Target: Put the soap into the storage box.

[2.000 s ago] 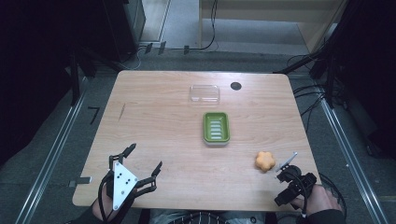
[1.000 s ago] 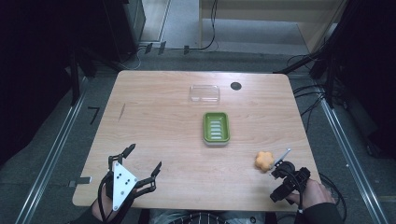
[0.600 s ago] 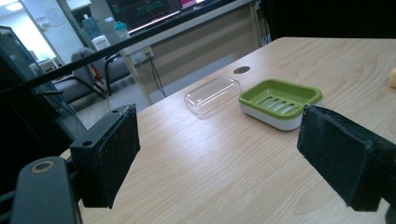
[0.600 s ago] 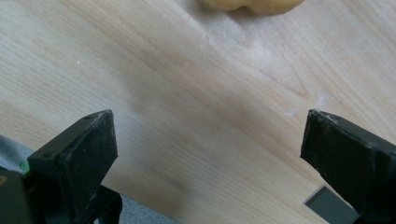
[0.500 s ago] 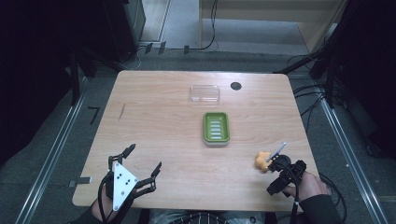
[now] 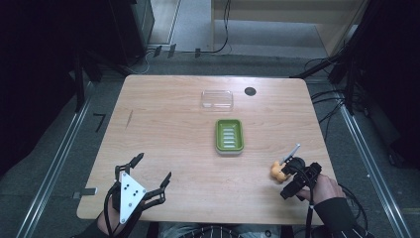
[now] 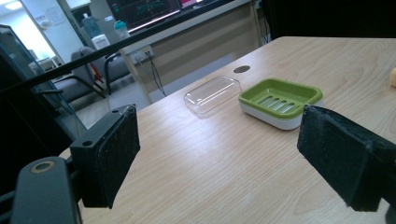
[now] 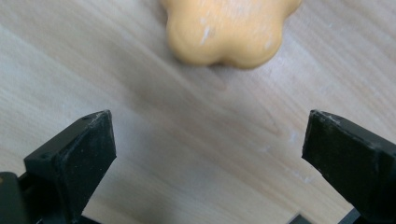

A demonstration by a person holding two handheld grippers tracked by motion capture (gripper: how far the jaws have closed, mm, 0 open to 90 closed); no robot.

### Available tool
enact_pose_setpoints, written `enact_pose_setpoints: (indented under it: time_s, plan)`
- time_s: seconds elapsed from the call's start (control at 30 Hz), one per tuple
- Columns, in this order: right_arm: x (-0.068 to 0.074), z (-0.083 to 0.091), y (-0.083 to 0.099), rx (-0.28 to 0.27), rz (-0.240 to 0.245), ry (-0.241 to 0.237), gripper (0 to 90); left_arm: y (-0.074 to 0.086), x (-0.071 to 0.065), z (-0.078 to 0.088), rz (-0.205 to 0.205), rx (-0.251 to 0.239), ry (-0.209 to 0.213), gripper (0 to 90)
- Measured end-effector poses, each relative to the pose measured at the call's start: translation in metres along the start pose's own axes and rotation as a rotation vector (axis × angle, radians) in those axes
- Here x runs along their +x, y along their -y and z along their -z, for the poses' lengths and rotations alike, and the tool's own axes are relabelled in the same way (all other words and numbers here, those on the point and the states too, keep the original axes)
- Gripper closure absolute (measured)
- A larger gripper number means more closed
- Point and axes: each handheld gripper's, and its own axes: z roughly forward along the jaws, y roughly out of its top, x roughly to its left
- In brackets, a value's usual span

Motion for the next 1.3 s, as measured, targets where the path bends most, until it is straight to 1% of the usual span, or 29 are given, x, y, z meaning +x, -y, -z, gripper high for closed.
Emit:
enact_pose_setpoints:
  time_s: [0.2,0.23,0.27,0.33,0.37,0.4,0.43,0.53,0.67,0.7,0.73,0.77,0.8,1.0,1.07,1.1,1.13,1.17,1.2,1.27,1.3]
  plan:
    - [-0.004,-0.001,-0.008,-0.002,0.005,0.0,3.1,0.0,0.0,0.0,0.001,0.001,0.0,13.5]
    - [-0.004,-0.001,-0.01,-0.007,0.008,-0.001,3.1,0.0,0.0,0.0,0.001,0.0,0.0,13.5]
    - [-0.004,0.0,-0.011,-0.008,-0.001,0.0,3.1,0.0,0.0,0.0,0.001,0.0,0.0,13.5]
    - [-0.005,0.0,-0.012,-0.01,0.006,0.001,3.1,0.0,0.0,0.0,0.001,0.0,0.0,13.5]
    - [-0.005,0.0,-0.015,-0.025,0.007,0.005,2.9,0.0,0.0,0.0,0.0,0.0,0.0,13.5]
    - [-0.006,0.0,-0.016,-0.023,0.013,0.002,2.6,0.0,0.0,0.0,0.002,0.0,0.0,13.5]
    - [-0.006,0.0,-0.016,-0.021,0.007,-0.001,2.4,0.0,0.0,0.0,0.001,0.0,0.0,13.5]
    - [-0.007,-0.002,-0.02,-0.022,0.013,-0.003,1.8,0.0,0.0,0.0,0.001,0.001,-0.001,13.5]
    - [-0.008,-0.006,-0.025,-0.024,0.013,-0.01,1.7,0.0,0.0,0.0,0.002,0.0,-0.001,13.5]
    - [-0.007,-0.007,-0.026,-0.018,0.008,-0.015,1.7,0.0,0.0,0.0,0.002,0.0,-0.001,13.5]
    - [-0.009,-0.008,-0.028,-0.02,0.013,-0.015,1.6,0.0,0.0,0.0,0.001,0.001,-0.001,13.5]
    - [-0.008,-0.008,-0.028,-0.013,-0.003,-0.014,1.0,0.0,0.0,0.0,0.001,0.0,-0.001,13.5]
    - [-0.01,-0.01,-0.03,-0.02,-0.003,-0.016,0.0,0.0,0.001,0.0,0.002,0.0,-0.002,13.5]
    - [-0.011,-0.014,-0.034,-0.014,-0.009,-0.036,0.0,0.0,0.001,0.001,0.003,0.001,-0.003,13.5]
    - [-0.011,-0.016,-0.036,-0.012,-0.007,-0.034,0.1,0.0,0.001,0.001,0.002,0.001,-0.003,13.5]
    - [-0.011,-0.016,-0.036,-0.01,-0.017,-0.035,1.2,0.0,0.001,0.001,0.001,0.001,-0.003,13.5]
    - [-0.012,-0.017,-0.037,-0.015,-0.02,-0.037,4.6,0.0,0.001,0.001,0.002,0.001,-0.003,13.5]
    - [-0.011,-0.017,-0.038,-0.009,-0.035,-0.046,7.6,0.0,0.001,0.001,0.002,0.0,-0.003,13.5]
    - [-0.012,-0.018,-0.038,-0.011,-0.036,-0.041,10.4,0.0,0.001,0.001,0.004,-0.001,-0.003,13.5]
    - [-0.013,-0.019,-0.039,-0.024,-0.03,-0.051,11.8,0.0,0.001,0.0,0.003,0.0,-0.004,13.5]
    - [-0.013,-0.02,-0.039,-0.019,-0.039,-0.051,14.2,0.0,0.001,0.0,0.001,0.001,-0.003,13.5]
